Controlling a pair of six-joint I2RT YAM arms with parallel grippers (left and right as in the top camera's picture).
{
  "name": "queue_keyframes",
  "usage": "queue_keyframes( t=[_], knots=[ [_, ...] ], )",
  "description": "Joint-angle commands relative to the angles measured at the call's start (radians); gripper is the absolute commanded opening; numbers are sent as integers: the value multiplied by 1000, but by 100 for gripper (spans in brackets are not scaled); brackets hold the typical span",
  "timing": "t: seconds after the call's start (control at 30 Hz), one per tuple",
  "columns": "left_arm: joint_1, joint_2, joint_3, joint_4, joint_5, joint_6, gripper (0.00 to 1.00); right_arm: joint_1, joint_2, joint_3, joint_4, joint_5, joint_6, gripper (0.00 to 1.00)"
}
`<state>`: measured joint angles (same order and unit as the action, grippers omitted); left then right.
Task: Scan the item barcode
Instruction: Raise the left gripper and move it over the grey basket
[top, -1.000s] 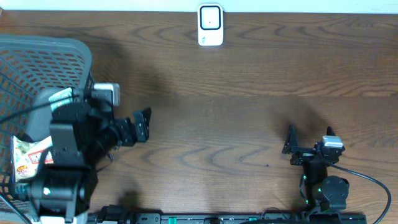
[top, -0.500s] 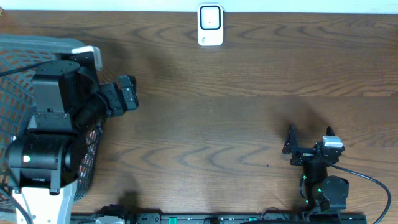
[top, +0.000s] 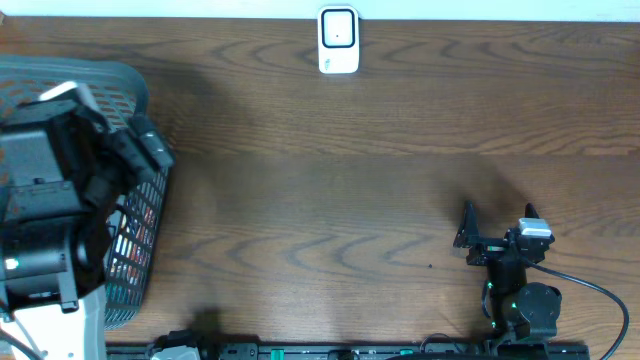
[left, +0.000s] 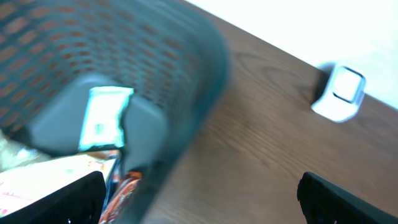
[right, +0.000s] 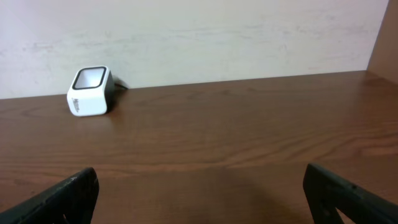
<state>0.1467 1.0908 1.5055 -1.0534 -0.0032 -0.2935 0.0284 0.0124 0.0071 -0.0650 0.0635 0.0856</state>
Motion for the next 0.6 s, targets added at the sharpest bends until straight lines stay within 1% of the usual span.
queue_keyframes(
  t=[0.0, 0.17, 0.5, 0.57],
  knots=[
    [82, 1, 27, -12, -5, -56, 98, 5, -3, -2, -3, -3, -16, 99],
    [187, 1, 27, -21, -5, -86, 98, 5, -3, -2, -3, -3, -16, 99],
    [317, 39, 40, 16, -5, -87, 98, 5, -3, -2, -3, -3, -16, 99],
    [346, 62, 45, 22, -5, -105, 98, 5, -3, -2, -3, -3, -16, 99]
  ],
)
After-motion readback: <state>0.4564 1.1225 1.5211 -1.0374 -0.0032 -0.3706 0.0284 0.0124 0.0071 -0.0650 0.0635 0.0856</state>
